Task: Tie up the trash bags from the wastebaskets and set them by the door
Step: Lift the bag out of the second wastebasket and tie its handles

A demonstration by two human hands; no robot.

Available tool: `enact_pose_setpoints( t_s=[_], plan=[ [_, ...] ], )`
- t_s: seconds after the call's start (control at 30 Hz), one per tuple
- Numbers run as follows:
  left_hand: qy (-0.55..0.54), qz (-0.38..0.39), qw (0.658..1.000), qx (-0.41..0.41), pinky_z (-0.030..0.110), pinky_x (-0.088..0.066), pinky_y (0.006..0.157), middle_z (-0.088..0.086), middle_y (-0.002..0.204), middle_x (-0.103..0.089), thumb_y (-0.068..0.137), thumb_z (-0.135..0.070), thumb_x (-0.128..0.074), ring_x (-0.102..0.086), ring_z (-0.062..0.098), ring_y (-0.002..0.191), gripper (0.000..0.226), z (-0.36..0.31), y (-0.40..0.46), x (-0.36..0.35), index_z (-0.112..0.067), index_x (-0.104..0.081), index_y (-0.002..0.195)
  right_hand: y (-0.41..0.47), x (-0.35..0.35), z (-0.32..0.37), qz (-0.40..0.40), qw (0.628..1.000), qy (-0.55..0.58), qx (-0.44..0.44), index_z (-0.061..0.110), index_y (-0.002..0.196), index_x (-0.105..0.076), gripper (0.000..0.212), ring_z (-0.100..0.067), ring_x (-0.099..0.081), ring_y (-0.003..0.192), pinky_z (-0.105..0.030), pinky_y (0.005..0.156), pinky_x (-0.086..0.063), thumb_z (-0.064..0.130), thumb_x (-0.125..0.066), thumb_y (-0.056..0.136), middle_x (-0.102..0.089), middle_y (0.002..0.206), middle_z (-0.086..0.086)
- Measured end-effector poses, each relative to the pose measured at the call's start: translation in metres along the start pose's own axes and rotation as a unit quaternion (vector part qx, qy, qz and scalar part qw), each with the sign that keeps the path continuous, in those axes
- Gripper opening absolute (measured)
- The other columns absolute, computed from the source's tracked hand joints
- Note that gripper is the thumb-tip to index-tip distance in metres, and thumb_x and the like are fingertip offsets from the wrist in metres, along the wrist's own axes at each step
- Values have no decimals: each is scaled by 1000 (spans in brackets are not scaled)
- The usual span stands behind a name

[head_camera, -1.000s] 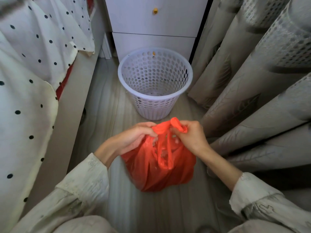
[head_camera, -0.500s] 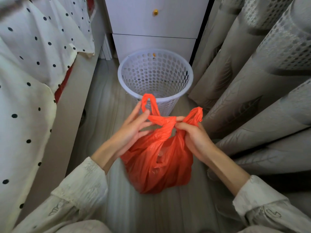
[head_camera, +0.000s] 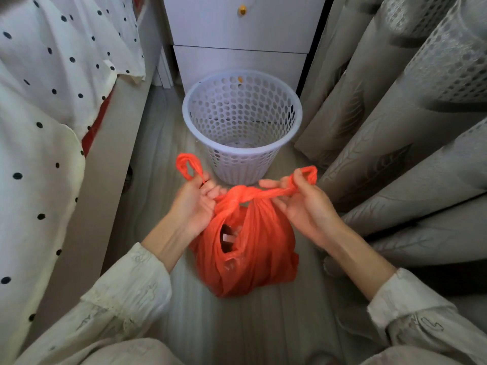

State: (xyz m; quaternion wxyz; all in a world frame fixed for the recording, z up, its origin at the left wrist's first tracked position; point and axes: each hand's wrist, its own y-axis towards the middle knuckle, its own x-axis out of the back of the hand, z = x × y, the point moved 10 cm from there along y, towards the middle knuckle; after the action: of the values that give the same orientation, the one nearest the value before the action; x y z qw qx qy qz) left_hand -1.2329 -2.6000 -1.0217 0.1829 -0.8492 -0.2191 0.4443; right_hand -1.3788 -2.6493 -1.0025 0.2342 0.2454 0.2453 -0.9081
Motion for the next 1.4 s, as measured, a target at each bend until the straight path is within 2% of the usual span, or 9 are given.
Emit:
enact_pose_setpoints(
  t_s=[0.13,0.23,0.43,0.7,0.8,0.87,0.93,1.03,1.4],
  plan=[
    [237,-64,960,-132,13,-24,33,-10,32,-28,100,-31,-25,-23,2,28,40,-31,5,20,-18,-33,63,7,35,-9,-124,990,52,-45,19,38,-33,64,-9,-29,29,-20,41,-44,41,-24,98,-25,31,7],
    [515,-108,813,-250,33,-41,49,-5,43,-39,98,-31,-29,-41,22,39,39,-58,-2,29,-18,-37,63,11,58,12,-189,960,-202,44,21,46,-24,55,-4,-19,24,-13,36,-23,38,-29,98,-21,28,10],
    [705,-118,621,-320,42,-37,65,29,76,-61,91,-1,-39,-57,49,76,15,-66,-7,30,4,-53,89,7,53,30,-120,711,-676,151,3,67,-56,44,-31,-63,62,-35,59,-38,31,-39,96,-56,52,-23],
    [759,-86,575,-293,40,-35,59,34,76,-61,83,8,-40,-56,52,75,14,-53,-8,44,4,-51,91,1,90,29,-146,656,-733,106,1,98,-58,34,-49,-61,87,-48,74,-48,28,-39,96,-64,87,-35],
    [732,-95,609,-290,41,-40,67,31,82,-63,88,3,-39,-59,47,78,16,-54,-3,42,3,-54,92,6,103,17,-166,631,-757,22,1,105,-59,42,-48,-59,97,-47,82,-48,34,-34,96,-63,100,-34],
    [628,-110,725,-261,36,-41,64,21,73,-59,97,-14,-36,-57,29,63,25,-59,2,47,-7,-58,89,9,109,14,-178,654,-735,-4,-2,105,-61,47,-46,-58,102,-43,87,-45,35,-35,97,-63,105,-33],
    [431,-115,864,-232,33,-42,57,6,65,-47,98,-26,-34,-50,11,50,24,-59,5,54,-18,-47,80,7,113,17,-221,765,-604,28,-3,102,-64,42,-37,-63,97,-35,85,-46,32,-43,95,-67,100,-27],
    [244,-112,944,-191,30,-47,68,0,81,-52,94,-35,-41,-57,10,74,16,-50,10,67,-20,-46,97,-1,122,10,-286,909,-294,77,0,116,-55,37,-9,-61,79,-14,68,-49,25,-54,90,-67,91,-6],
    [297,7,954,-47,20,-52,78,3,81,-73,91,-8,-48,-68,13,77,15,11,30,50,-4,-63,92,7,84,-61,-195,964,-97,-154,17,125,-50,55,-16,-46,117,-32,93,-39,53,-49,84,-53,117,-2]
  ],
)
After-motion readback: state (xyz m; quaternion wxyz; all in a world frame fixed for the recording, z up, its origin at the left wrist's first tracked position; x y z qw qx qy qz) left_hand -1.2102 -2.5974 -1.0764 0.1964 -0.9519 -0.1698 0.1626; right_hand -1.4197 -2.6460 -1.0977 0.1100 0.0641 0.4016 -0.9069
